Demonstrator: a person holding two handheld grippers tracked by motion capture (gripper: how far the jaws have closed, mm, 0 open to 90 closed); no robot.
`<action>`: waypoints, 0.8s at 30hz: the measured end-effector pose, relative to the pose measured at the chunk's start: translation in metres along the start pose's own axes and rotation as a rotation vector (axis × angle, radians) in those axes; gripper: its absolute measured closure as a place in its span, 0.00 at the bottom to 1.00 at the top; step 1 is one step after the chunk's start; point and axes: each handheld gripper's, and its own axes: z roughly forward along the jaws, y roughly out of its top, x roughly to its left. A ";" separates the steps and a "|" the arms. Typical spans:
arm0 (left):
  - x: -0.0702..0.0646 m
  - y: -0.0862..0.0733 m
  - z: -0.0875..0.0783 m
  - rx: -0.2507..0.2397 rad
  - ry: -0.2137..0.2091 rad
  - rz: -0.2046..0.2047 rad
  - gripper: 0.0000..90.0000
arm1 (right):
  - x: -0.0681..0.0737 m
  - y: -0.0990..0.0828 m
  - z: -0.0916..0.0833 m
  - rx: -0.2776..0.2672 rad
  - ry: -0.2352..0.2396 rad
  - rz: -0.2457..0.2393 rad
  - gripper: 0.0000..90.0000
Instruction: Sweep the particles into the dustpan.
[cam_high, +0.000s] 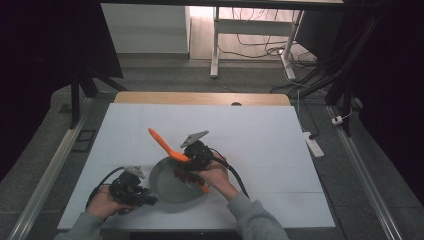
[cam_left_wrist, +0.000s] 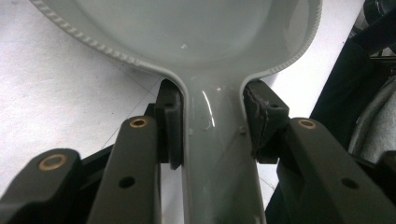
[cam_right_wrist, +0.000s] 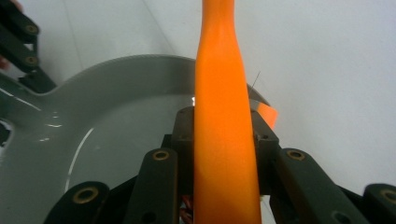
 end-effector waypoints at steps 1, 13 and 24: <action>0.000 0.000 0.000 0.002 0.000 0.002 0.68 | 0.001 0.000 0.000 -0.002 0.004 -0.005 0.79; 0.000 0.000 0.000 0.001 0.000 0.002 0.68 | -0.027 -0.002 -0.029 -0.057 -0.093 0.056 0.79; 0.001 0.000 0.001 0.004 -0.003 0.004 0.68 | -0.057 -0.013 -0.011 0.022 -0.177 0.108 0.79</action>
